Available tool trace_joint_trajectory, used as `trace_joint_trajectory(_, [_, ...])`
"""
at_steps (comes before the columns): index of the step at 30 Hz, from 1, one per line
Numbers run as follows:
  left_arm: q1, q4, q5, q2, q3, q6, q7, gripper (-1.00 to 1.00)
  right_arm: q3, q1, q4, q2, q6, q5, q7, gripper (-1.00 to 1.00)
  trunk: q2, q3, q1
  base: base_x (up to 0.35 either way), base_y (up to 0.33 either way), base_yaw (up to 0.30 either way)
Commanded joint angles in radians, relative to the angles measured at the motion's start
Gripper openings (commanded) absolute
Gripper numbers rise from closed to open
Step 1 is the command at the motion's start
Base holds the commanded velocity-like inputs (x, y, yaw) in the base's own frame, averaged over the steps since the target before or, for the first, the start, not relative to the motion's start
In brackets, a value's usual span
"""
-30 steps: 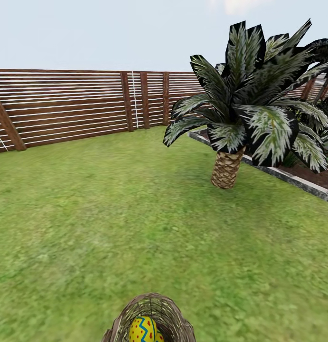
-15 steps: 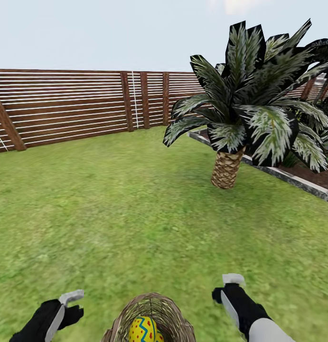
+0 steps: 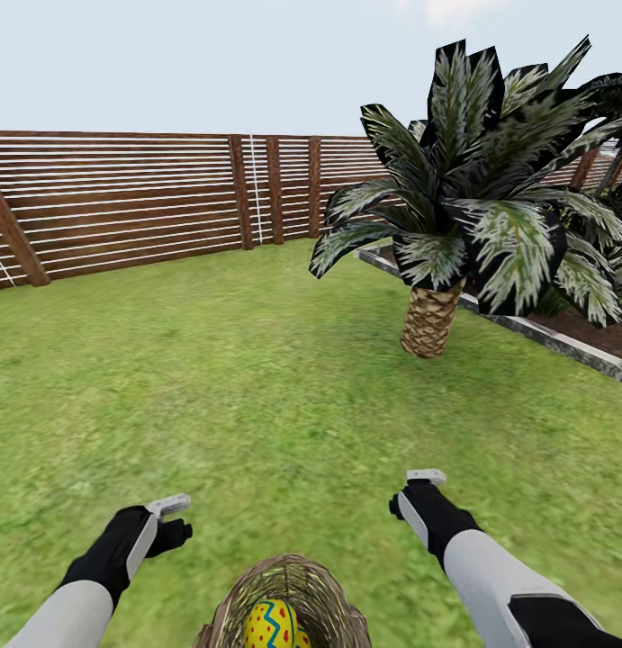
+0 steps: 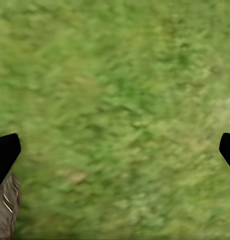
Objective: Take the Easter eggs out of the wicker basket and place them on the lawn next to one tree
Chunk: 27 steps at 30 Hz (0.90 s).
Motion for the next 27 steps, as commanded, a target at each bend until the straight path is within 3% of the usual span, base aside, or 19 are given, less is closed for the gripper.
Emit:
trace_joint_trajectory(1, [-0.001, -0.001, 0.004, -0.006, 0.001, 0.005, 0.005, 1.0, 0.0, -0.001, 0.0, 0.004, 0.006, 0.0, -0.002, 1.0, -0.001, -0.001, 0.0, -0.078, -0.016, 0.0])
trace_joint_trajectory(8, [-0.001, 0.002, 0.001, -0.032, -0.002, 0.009, 0.004, 1.0, 0.0, -0.002, 0.003, 0.011, 0.002, 0.0, 0.002, 1.0, -0.001, -0.001, 0.0, -0.291, -0.007, 0.0])
trace_joint_trajectory(9, [-0.001, 0.005, -0.003, -0.052, -0.003, 0.009, 0.005, 1.0, 0.001, -0.002, 0.004, 0.011, 0.002, 0.0, 0.003, 1.0, -0.001, -0.001, 0.0, -0.173, 0.0, 0.0])
trace_joint_trajectory(11, [-0.001, 0.008, -0.004, -0.058, -0.003, 0.009, 0.005, 1.0, 0.001, -0.002, 0.003, 0.011, 0.003, 0.0, 0.007, 1.0, -0.001, -0.001, 0.0, -0.091, 0.0, 0.0])
trace_joint_trajectory(20, [-0.001, 0.033, -0.003, -0.064, -0.003, 0.009, 0.005, 1.0, 0.002, -0.002, -0.005, 0.007, 0.004, 0.001, 0.064, 1.0, -0.001, -0.001, 0.0, -0.011, 0.0, 0.0])
trace_joint_trajectory(27, [-0.001, 0.053, -0.004, -0.064, -0.003, 0.008, 0.005, 1.0, 0.001, -0.004, -0.049, 0.005, 0.007, 0.0, 0.081, 1.0, -0.05, -0.023, 0.027, 0.0, 0.0, 0.0])
